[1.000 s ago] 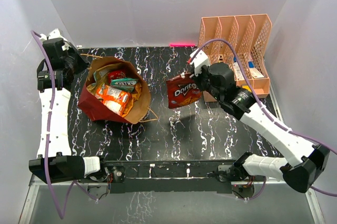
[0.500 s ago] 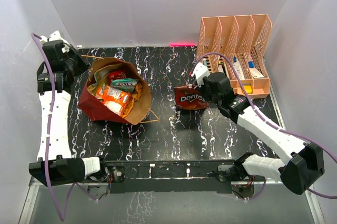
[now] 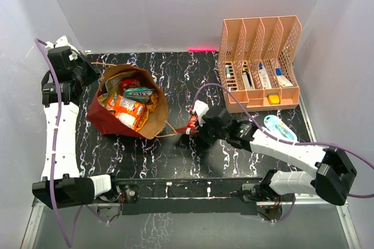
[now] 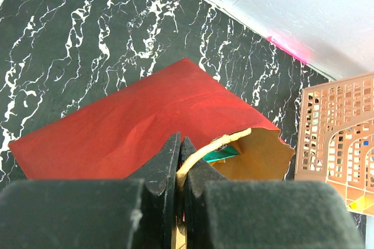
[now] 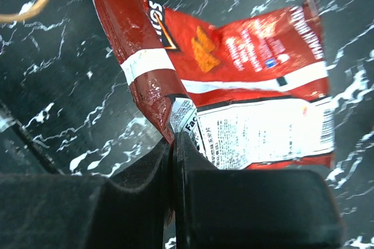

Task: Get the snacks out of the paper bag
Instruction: Place the snack at the center of the board.

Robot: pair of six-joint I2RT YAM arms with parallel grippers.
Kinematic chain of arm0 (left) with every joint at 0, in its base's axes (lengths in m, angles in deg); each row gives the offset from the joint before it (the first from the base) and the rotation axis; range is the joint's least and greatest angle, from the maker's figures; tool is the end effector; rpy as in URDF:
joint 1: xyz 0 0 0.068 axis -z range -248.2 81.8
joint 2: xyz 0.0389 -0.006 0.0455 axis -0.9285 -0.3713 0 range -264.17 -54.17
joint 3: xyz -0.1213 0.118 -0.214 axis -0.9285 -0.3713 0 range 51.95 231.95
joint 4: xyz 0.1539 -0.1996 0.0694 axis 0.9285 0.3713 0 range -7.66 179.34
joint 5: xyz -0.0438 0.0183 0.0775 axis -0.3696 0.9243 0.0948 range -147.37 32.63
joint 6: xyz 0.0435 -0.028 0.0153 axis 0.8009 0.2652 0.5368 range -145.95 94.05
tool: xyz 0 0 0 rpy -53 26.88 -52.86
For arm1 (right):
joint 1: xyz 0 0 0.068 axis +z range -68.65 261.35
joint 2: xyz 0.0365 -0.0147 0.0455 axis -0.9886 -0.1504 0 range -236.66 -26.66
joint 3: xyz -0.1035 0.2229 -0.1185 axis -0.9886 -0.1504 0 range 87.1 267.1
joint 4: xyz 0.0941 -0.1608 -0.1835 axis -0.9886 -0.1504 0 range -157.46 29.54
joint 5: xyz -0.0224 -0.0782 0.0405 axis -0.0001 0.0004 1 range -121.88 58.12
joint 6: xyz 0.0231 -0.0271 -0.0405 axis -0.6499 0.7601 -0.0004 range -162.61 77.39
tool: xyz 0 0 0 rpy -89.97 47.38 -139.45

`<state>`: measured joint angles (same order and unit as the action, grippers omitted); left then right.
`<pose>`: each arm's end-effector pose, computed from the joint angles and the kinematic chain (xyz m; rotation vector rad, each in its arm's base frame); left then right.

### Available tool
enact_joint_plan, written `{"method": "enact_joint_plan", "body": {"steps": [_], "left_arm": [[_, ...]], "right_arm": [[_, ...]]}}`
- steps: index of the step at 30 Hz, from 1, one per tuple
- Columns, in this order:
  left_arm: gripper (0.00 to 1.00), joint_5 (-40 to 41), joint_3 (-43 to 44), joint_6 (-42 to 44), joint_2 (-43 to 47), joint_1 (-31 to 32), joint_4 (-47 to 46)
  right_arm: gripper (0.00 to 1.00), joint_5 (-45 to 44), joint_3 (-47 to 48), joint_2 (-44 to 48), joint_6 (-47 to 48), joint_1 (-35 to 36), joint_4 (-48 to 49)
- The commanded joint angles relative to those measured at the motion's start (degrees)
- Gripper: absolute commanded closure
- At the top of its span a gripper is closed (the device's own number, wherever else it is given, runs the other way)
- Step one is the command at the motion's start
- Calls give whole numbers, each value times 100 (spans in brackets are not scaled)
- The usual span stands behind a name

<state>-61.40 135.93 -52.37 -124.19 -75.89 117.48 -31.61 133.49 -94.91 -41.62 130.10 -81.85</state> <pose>0.2533 0.0316 0.4393 -0.5268 1.8776 -0.2850 0.1658 0.1893 0.2481 -0.9964 2.1439 0.4188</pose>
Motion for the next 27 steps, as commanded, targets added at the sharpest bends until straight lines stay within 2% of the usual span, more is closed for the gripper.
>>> {"method": "enact_joint_plan", "body": {"steps": [1, 8, 14, 19, 20, 23, 27], "left_arm": [[100, -71, -13, -35, 195, -40, -68], [100, -71, -27, -30, 207, -40, -26], [100, -12, -53, -4, 260, -40, 39], [100, -111, -157, 83, 349, -40, -31], [100, -160, -207, 158, 382, -40, -76], [100, -401, -444, 405, 576, -32, -273], [100, -765, -841, 515, 914, 7, -514]], "right_arm": [[92, -78, -228, -56, -956, 240, 449], [92, 730, -787, -475, -1786, 493, 1278], [86, 1243, -1522, -783, -2593, 494, 2333], [63, 1044, -1806, -507, -2696, 493, 2442], [55, 1006, -1847, -350, -2678, 495, 2423], [42, 886, -1883, 240, -2523, 495, 2172], [28, 540, -1756, 1201, -2005, 495, 1787]]}}
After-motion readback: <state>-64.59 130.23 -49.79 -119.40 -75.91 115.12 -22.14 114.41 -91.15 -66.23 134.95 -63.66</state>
